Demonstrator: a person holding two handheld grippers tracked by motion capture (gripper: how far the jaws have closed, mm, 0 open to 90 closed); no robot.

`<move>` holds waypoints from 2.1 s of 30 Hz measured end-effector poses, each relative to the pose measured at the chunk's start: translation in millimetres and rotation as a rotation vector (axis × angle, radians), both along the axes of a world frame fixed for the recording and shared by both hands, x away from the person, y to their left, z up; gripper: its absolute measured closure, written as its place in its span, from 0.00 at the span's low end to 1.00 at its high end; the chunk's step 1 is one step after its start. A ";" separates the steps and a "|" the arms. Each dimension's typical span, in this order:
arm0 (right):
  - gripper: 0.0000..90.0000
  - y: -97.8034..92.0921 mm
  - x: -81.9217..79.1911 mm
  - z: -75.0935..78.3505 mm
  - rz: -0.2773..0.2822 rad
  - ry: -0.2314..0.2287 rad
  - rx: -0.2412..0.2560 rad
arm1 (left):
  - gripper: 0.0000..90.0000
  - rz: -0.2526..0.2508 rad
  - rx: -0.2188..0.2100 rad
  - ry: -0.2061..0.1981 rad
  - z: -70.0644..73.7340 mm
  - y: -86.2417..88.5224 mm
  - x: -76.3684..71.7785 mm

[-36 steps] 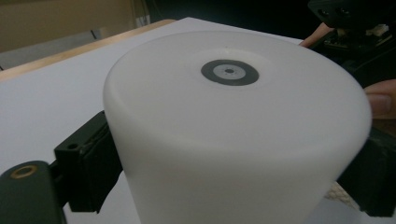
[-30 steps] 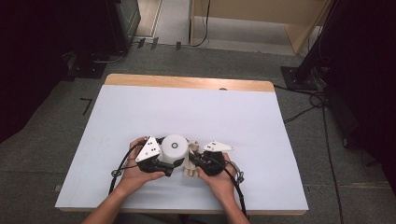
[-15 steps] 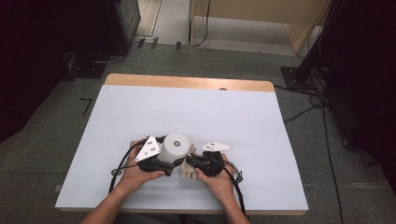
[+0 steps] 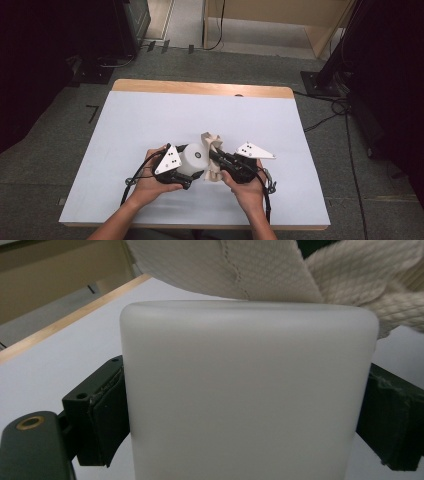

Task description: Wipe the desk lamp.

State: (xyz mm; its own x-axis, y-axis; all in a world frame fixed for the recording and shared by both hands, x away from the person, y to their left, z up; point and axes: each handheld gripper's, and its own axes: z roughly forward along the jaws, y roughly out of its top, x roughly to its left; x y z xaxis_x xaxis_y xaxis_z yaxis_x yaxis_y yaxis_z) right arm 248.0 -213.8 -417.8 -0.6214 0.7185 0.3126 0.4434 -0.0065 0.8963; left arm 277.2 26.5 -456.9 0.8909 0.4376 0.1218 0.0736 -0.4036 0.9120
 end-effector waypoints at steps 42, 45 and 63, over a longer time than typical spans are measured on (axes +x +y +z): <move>0.91 -22.8 15.3 -20.6 -0.114 0.116 0.088 | 0.10 0.071 -0.072 0.077 -3.3 13.1 19.4; 0.91 -30.0 19.0 -27.3 -0.144 0.130 0.077 | 0.10 0.132 -0.101 0.085 -3.7 18.0 27.6; 0.91 -57.2 27.3 -41.4 -0.236 0.156 0.007 | 0.10 0.331 -0.080 0.074 -7.3 27.7 33.1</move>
State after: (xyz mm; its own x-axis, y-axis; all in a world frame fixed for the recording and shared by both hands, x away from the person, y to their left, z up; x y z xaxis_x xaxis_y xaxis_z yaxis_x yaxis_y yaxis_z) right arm 275.3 -270.9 -459.2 -0.3812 0.8350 0.3969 0.5617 -0.1318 0.8168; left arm 310.3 54.2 -464.2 0.7045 0.7096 0.0153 0.2557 -0.2739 0.9271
